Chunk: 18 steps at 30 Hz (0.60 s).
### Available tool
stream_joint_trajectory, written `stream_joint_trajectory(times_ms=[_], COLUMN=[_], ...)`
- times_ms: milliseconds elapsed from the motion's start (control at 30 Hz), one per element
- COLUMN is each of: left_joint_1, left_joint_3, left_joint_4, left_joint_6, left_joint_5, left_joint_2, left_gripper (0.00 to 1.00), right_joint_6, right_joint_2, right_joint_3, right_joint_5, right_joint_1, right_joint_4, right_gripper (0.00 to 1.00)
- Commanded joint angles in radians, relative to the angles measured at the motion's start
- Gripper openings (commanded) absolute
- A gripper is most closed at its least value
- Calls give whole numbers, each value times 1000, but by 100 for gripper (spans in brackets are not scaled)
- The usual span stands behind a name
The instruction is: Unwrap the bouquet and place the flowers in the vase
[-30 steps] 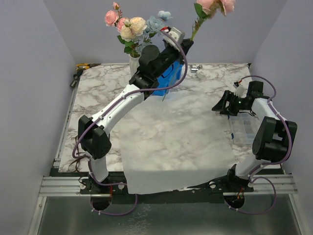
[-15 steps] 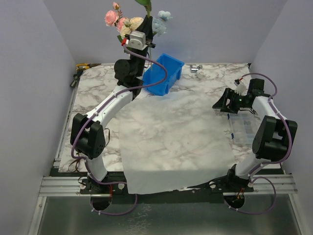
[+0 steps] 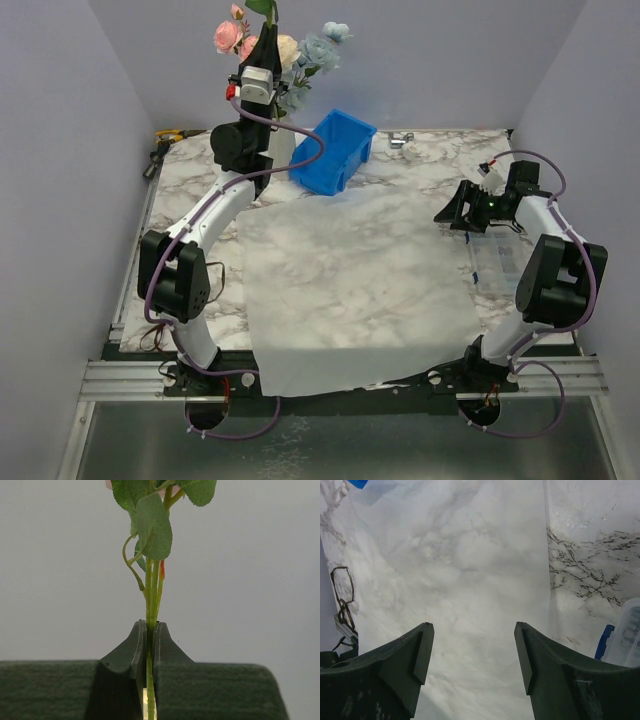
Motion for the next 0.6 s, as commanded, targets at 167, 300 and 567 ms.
stream_joint_trajectory(times_ms=[167,300,567], left_joint_1=[9,10,35], left_joint_3=[34,51,77], left_joint_4=[84,86,123], left_joint_6=[22,21,19], left_joint_5=[68,78,108], left_joint_2=[-19,-8,47], left_gripper=[0,0,0], right_joint_6=[6,7,7], right_joint_2=[23,23,26], right_joint_3=[35,31,22], right_joint_5=[-5,-3,-4], right_joint_1=[-5,-4,-4], right_joint_4=[-14,-13,-10], right_gripper=[75,75,75])
